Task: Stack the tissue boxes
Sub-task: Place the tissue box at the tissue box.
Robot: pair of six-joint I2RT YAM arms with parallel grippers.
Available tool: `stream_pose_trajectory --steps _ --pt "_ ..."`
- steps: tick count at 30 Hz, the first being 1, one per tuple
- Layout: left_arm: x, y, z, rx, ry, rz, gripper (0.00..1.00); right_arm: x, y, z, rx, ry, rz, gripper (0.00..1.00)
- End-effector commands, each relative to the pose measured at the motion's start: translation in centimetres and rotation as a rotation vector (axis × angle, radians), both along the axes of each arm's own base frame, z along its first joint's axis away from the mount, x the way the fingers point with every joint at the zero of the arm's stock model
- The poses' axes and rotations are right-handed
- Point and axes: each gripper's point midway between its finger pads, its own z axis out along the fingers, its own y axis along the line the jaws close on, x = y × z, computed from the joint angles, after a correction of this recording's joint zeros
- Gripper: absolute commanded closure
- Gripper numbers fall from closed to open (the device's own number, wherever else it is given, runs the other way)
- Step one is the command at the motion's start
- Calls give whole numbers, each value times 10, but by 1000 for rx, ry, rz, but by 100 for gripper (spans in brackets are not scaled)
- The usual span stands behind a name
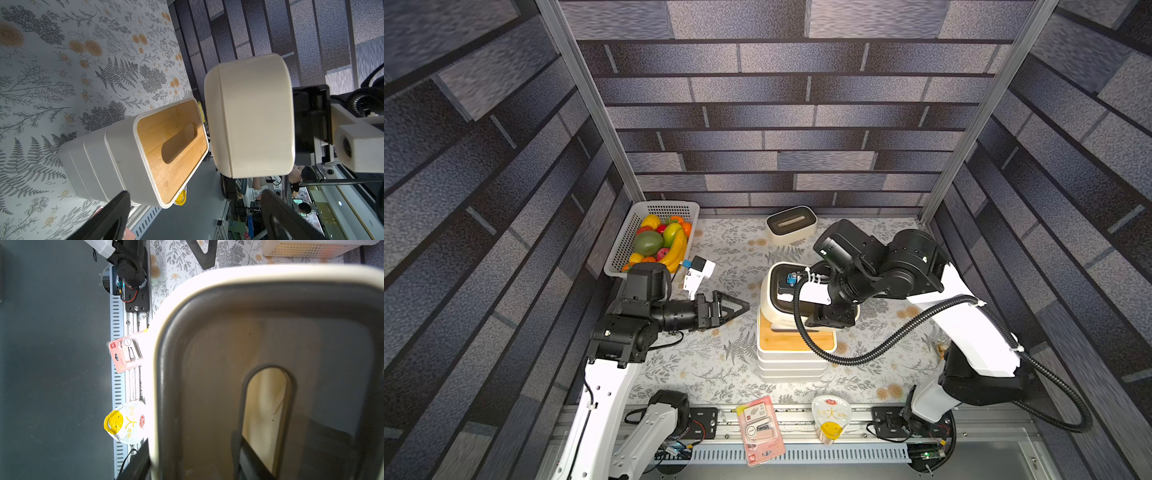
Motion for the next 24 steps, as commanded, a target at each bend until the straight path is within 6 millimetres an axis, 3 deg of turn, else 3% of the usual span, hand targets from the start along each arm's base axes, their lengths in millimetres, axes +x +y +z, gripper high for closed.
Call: stream_pose_trajectory --steps 1,24 --pt "-7 0 -1 -7 -13 -27 0 -17 -19 -14 -102 67 10 59" --pt "-10 0 -6 -13 -1 -29 0 -34 -24 -35 -209 134 49 59"
